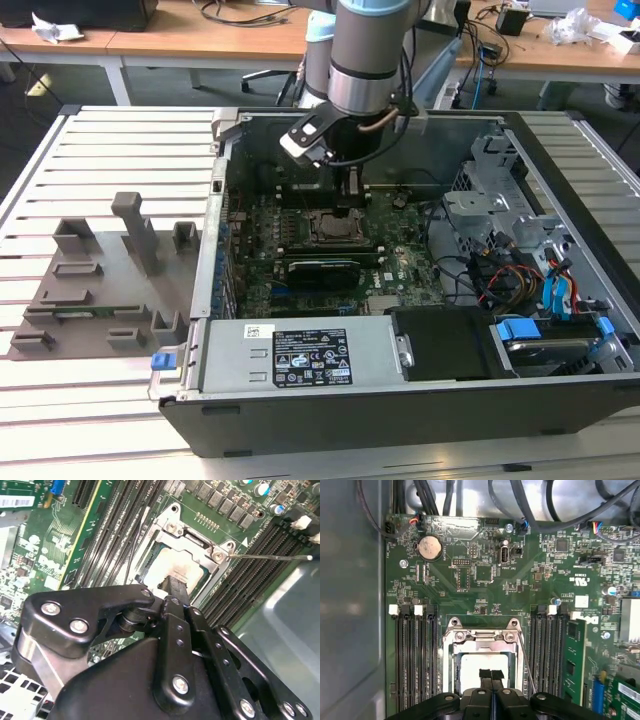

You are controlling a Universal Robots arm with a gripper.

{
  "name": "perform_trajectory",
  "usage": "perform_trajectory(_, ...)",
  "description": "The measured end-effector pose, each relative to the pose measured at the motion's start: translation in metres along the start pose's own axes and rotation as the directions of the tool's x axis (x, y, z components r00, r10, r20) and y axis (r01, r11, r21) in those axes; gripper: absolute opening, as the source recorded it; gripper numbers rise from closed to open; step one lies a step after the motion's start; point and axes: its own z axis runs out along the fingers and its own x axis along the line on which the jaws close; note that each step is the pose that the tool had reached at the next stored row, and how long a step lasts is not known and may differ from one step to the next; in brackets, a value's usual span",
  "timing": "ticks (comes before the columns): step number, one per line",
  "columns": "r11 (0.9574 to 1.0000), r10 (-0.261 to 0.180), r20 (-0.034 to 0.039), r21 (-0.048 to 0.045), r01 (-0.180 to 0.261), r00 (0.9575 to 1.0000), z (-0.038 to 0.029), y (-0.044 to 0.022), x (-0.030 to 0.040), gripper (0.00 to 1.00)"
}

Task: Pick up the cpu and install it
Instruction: 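Close the cpu cover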

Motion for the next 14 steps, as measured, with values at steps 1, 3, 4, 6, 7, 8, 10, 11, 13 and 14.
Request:
perform_trajectory(1,1.0000,0.000,0.0004,0.0001,0.000,1.0000,-0.0014,0.0001,-0.0001,0.11)
perform_trajectory(3,1.0000,0.000,0.0012,0.0001,0.000,1.0000,-0.0047,0.0001,-0.0003,0.11)
perform_trajectory(4,1.0000,0.000,0.0020,0.0000,0.000,1.0000,-0.0062,0.0001,-0.0005,0.11)
perform_trajectory(6,1.0000,0.000,0.0036,0.0001,0.000,1.0000,-0.0082,0.0002,-0.0006,0.11)
perform_trajectory(7,1.0000,0.000,0.0041,0.0001,0.000,1.0000,-0.0091,0.0002,-0.0007,0.11)
perform_trajectory(8,1.0000,0.000,0.0050,0.0001,0.000,1.0000,-0.0111,0.0001,-0.0008,0.11)
perform_trajectory(10,1.0000,0.000,0.0062,0.0002,0.000,1.0000,-0.0140,0.0001,-0.0010,0.11)
perform_trajectory(11,1.0000,0.000,0.0065,0.0001,0.000,1.0000,-0.0150,0.0001,-0.0011,0.11)
perform_trajectory(13,1.0000,0.000,0.0071,0.0001,0.000,1.0000,-0.0182,0.0001,-0.0013,0.11)
perform_trajectory(14,1.0000,0.000,0.0075,0.0002,0.000,1.0000,-0.0194,0.0001,-0.0014,0.11)
